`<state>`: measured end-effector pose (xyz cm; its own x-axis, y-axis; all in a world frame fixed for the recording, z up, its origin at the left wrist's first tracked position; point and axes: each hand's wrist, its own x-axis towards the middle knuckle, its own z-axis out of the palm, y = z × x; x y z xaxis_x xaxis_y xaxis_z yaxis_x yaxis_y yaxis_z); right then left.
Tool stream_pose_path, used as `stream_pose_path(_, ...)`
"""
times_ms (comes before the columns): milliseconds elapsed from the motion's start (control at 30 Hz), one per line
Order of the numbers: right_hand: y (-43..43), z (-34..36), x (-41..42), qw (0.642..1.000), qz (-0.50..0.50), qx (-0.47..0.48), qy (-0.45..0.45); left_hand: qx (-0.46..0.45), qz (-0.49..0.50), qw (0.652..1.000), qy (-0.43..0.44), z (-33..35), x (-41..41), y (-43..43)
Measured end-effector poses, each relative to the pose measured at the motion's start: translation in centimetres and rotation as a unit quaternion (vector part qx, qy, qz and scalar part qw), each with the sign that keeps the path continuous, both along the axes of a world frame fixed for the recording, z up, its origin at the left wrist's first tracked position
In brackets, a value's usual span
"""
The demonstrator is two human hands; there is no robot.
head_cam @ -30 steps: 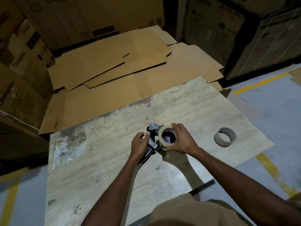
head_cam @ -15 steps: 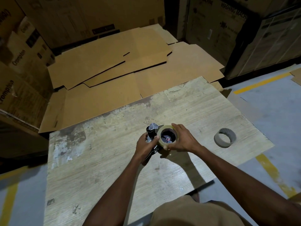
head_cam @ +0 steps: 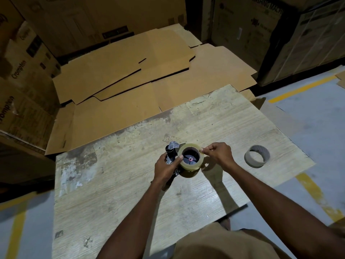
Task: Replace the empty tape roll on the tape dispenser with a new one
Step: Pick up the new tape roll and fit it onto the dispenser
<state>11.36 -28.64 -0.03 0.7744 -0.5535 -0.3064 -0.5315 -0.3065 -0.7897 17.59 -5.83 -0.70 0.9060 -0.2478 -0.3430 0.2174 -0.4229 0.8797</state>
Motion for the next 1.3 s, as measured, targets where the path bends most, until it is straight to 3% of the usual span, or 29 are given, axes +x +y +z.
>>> stream_pose_path(167,-0.2,-0.4,0.7,0.997,-0.002,-0.043,0.058,0.012,0.021,1.000,0.000,-0.3,-0.1,-0.4)
stream_pose_path(1000,0.6,0.1,3.6,0.977,0.026,-0.123,0.173,0.073,0.067,0.995,-0.015,-2.9,1.2,-0.7)
stream_pose_path(1300,0.3,-2.1,2.0,0.992,0.006,-0.045,0.119,0.069,0.066,0.995,-0.014,-3.7,1.0,-0.5)
